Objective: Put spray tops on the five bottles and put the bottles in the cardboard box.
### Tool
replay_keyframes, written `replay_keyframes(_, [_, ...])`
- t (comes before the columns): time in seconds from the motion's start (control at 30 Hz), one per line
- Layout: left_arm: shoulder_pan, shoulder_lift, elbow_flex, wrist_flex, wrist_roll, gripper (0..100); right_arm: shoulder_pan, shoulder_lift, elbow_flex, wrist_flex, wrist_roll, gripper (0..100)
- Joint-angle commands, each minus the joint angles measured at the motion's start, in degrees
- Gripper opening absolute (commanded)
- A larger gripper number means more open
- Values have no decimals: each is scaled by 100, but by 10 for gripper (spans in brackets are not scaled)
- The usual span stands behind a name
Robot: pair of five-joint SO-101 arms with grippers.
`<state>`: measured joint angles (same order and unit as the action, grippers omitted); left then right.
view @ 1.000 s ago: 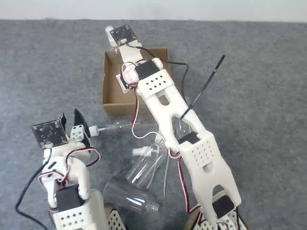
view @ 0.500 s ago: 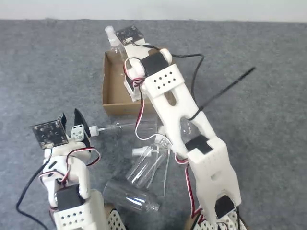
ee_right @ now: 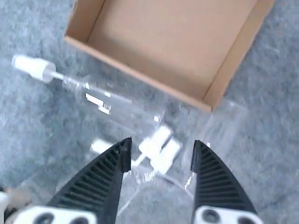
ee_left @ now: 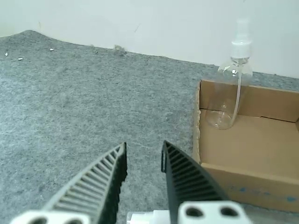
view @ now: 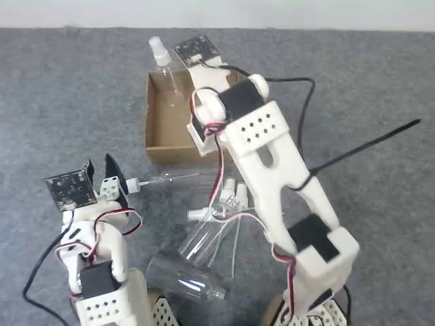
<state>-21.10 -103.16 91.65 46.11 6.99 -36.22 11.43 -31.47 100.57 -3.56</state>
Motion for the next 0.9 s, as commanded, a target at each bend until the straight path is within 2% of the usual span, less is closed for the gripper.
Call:
replay_keyframes(0.0, [-18,-132,-66,-185,-44,119,-92,-804,475,233,-88,165])
replay_keyframes(0.07, [-18,-132,-66,-185,-44,119,-110,-1015,809,224,-431,166])
replay_keyframes(0.2, [-18,-132,-66,-185,-44,119,-365,-1305,1266,224,-1723,166])
replay_keyframes(0.3, [-18,-132,-66,-185,-44,119,-725,-1473,1609,224,-2699,166])
replay_keyframes(0.4, [-18,-132,-66,-185,-44,119,-1147,-1560,1978,224,-3314,166])
replay_keyframes(0.63, [-18,-132,-57,-185,-53,119,-1868,-1780,2743,224,-3622,163])
replay_keyframes(0.87, [-18,-132,66,-448,-264,119,-2009,-2352,3499,215,-3631,165])
